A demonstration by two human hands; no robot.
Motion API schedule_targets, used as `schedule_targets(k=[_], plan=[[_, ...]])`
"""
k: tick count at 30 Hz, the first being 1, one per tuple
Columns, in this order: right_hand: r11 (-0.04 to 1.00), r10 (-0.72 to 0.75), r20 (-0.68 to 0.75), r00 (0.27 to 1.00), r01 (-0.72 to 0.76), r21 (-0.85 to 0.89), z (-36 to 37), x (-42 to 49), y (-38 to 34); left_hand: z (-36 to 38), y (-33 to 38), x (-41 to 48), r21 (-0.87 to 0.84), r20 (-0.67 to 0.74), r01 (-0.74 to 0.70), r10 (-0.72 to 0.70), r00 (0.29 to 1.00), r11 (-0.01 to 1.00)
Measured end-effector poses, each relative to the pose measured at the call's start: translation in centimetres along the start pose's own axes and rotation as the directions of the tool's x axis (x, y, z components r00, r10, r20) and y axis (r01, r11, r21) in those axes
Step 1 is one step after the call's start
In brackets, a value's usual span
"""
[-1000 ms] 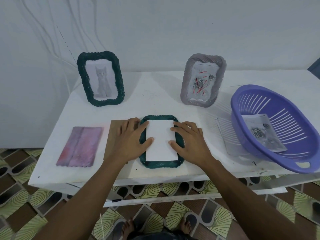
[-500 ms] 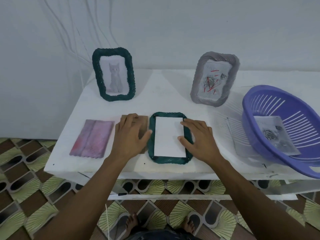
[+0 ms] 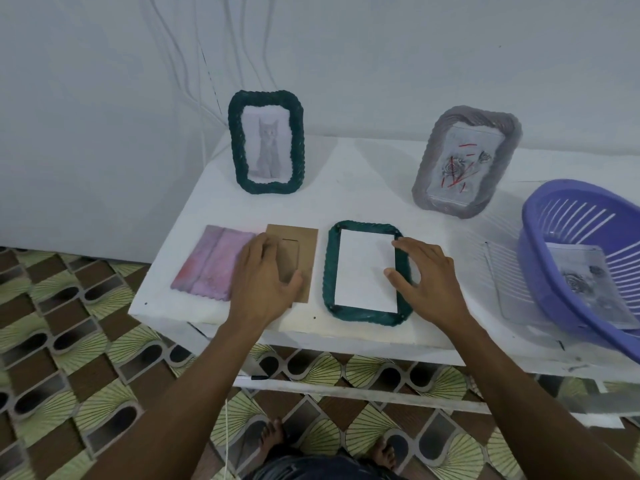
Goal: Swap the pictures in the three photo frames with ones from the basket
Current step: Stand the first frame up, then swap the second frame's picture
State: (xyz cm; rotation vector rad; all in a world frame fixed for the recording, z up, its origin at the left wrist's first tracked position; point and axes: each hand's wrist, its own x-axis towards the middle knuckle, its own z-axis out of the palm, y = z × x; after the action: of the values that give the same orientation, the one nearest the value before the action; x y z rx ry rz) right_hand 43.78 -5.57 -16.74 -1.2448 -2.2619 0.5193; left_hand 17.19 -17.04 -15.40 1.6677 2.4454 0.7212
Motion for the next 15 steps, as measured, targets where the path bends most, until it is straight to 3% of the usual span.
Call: schedule_targets(k=[5, 8, 15], plan=[[0.999, 0.018, 0.011, 1.000, -0.018, 0.039, -0.3, 0.0, -0.2, -0.2, 0.5, 0.2, -0.121, -0.009, 0.064, -0.065, 0.998, 0.991], [0.991, 0.051, -0.016, 0.999, -0.048, 0.126, -0.6, 0.2, -0.6, -0.6, 1.1, 0.6, -0.201, -0.083, 0.054, -0.072, 0.994, 0.978], [0.926, 0.088, -0.130, 0.988, -0.032, 0.377, -2.2, 1.9, -4.3, -0.5, 7.1, 1.2, -0.239, -0.106, -0.094, 0.070, 0.992, 0.966]])
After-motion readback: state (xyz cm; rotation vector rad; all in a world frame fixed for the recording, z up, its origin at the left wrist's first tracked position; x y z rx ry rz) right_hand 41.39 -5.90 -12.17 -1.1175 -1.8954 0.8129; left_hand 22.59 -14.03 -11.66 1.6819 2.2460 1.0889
